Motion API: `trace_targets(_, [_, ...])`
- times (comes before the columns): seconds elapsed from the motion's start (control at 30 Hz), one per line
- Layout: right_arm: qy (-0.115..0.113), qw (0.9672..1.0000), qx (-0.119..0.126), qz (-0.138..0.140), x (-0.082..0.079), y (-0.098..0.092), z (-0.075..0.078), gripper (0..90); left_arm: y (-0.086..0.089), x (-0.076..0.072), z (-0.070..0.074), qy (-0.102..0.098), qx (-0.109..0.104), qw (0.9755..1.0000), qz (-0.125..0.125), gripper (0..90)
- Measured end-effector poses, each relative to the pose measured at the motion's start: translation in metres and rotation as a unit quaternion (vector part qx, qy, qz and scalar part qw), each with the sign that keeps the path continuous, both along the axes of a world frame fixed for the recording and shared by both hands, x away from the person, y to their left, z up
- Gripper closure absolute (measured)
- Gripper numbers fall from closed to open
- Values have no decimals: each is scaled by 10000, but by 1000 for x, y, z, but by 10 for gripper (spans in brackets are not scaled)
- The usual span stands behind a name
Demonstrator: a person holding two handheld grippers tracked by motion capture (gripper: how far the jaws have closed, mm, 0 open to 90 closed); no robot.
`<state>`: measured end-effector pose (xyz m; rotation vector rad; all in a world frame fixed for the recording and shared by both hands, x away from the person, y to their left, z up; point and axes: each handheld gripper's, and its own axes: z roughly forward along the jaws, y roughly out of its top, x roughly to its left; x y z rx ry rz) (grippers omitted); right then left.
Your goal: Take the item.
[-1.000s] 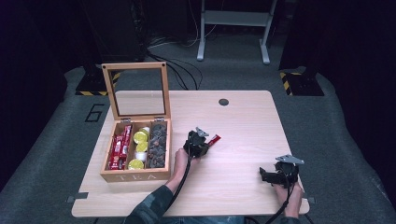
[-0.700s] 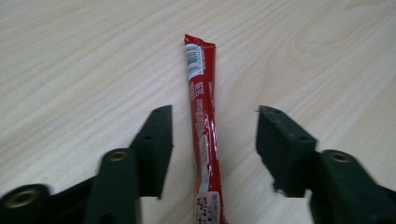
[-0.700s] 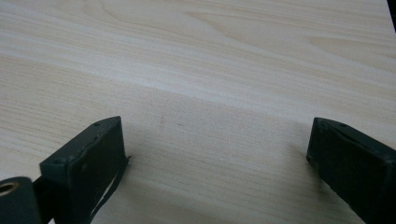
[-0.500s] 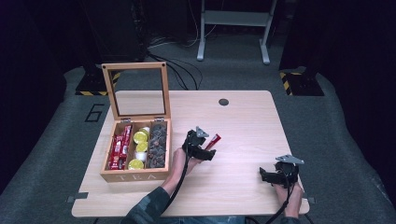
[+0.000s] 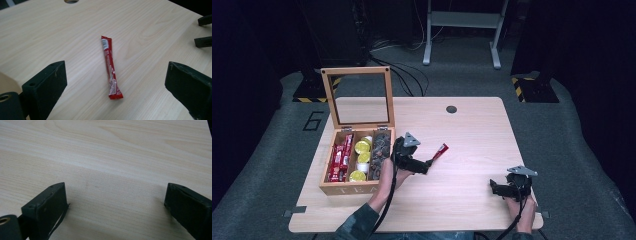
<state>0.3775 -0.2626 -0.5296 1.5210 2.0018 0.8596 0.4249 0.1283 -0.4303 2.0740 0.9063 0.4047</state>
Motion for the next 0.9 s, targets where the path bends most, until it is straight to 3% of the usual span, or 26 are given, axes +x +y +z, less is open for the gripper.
trace_targets(0.2, [-1,10000,2,-6,0,0,0,36,35,-15,14,-206,-70,9996,160,1])
trace_targets(0.33, [1,10000,6,-27,0,0,0,39,67,-27,18,-330,-118,9988,333,1])
trace_targets(0.37, [1,10000,6,-27,0,0,0,39,67,-27,18,-330,-118,9988,333,0])
trace_targets(0.53, [2,10000,8,-28,0,0,0,40,99,-38,22,-462,-128,9973,559,0])
trace_targets(0.9, [2,10000,9,-34,0,0,0,40,140,-50,17,-519,-69,9946,901,0])
